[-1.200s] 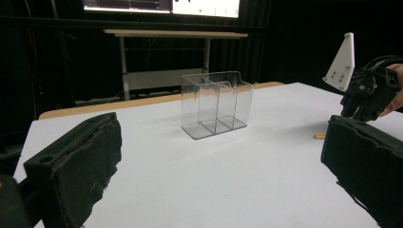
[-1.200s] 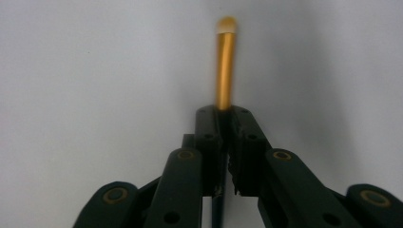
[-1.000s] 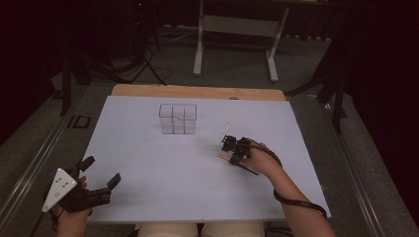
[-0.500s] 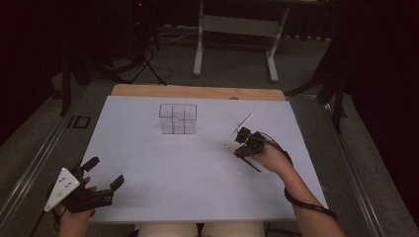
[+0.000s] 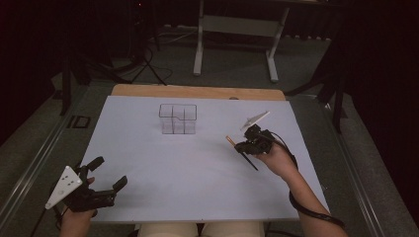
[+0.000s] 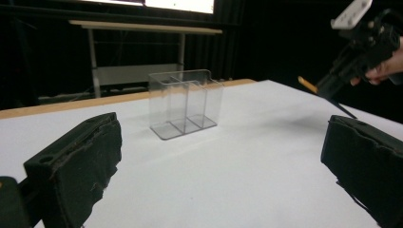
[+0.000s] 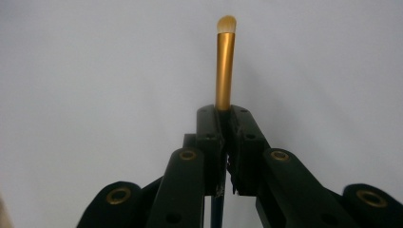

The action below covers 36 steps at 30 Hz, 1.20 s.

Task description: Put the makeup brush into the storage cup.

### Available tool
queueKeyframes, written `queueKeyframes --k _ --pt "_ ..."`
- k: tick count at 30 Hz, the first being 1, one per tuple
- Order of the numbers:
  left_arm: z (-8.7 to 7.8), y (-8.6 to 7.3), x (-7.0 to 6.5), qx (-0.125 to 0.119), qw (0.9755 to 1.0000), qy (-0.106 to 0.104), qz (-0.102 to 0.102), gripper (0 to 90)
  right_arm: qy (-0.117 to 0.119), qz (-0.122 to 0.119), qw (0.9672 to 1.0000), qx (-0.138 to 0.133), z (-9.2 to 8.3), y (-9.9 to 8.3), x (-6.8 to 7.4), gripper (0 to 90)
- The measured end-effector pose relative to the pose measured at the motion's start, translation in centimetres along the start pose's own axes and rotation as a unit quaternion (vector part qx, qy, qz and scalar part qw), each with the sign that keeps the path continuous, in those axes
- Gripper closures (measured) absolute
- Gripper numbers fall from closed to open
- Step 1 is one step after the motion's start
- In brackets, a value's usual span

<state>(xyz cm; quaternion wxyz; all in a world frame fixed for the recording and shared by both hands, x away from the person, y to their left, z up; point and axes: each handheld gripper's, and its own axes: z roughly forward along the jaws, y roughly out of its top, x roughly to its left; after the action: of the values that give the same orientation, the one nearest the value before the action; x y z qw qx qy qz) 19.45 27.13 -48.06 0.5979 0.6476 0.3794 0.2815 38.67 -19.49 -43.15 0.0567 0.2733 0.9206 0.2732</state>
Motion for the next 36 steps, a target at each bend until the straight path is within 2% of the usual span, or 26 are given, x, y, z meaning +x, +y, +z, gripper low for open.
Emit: queueKeyframes --k 3,8,11,14,15,19,22,25,27,28,29,32,34,35,36 --pt "0.2 0.5 -0.3 -0.006 0.9997 -0.02 -0.012 0.8 0.001 -0.001 0.9997 -0.024 -0.4 -0.2 0.3 84.1" --pt "0.8 1.4 -1.0 -0.005 0.9994 -0.031 -0.018 0.7 0.009 0.002 0.9979 -0.064 -1.5 -0.7 1.1 84.1" --pt "1.4 1.8 -1.7 -0.007 0.9981 -0.06 -0.013 0.7 0.008 0.004 0.9967 -0.081 -2.1 -1.0 1.3 84.1" --pt "1.8 2.0 -2.2 -0.005 0.9973 -0.073 -0.003 0.7 0.012 0.006 0.9947 -0.102 -2.7 -1.4 1.6 84.1" --pt "2.0 2.2 -2.3 -0.005 0.9967 -0.08 -0.006 0.7 0.011 0.006 0.9944 -0.105 -2.8 -1.5 1.7 84.1" --pt "2.8 2.8 -2.7 -0.006 0.9949 -0.099 -0.016 0.7 0.016 0.003 0.9913 -0.131 -3.3 -1.7 2.3 84.1" --pt "3.4 3.2 -2.9 -0.004 0.9935 -0.111 -0.022 0.7 0.024 0.001 0.9872 -0.158 -3.8 -1.7 2.8 84.1" --pt "4.4 3.6 -3.4 0.013 0.9912 -0.13 -0.023 0.7 0.031 -0.002 0.9832 -0.18 -4.1 -1.6 3.2 84.1" --pt "5.0 3.9 -4.0 0.022 0.9915 -0.127 -0.012 0.7 0.037 -0.004 0.981 -0.19 -4.2 -1.5 3.5 84.1" --pt "5.2 3.9 -4.1 0.024 0.9907 -0.134 -0.006 0.7 0.04 -0.005 0.98 -0.195 -4.2 -1.4 3.7 84.1" --pt "5.5 4.0 -4.3 0.025 0.9886 -0.148 -0.002 0.7 0.039 -0.007 0.9799 -0.195 -4.2 -1.4 3.9 84.1" --pt "6.4 4.1 -4.9 0.031 0.9865 -0.161 0.007 0.7 0.046 -0.007 0.9769 -0.208 -4.2 -1.2 4.4 84.1" --pt "7.0 4.0 -5.3 0.03 0.9846 -0.172 0.002 0.7 0.052 -0.007 0.9743 -0.219 -4.1 -1.1 4.7 84.2" --pt "7.5 4.0 -5.5 0.032 0.9829 -0.181 -0.004 0.7 0.055 -0.008 0.9738 -0.221 -4.1 -1.1 4.8 84.1" --pt "7.5 4.0 -5.5 0.032 0.9829 -0.181 -0.004 0.7 0.055 -0.008 0.9738 -0.221 -4.1 -1.1 4.8 84.1"
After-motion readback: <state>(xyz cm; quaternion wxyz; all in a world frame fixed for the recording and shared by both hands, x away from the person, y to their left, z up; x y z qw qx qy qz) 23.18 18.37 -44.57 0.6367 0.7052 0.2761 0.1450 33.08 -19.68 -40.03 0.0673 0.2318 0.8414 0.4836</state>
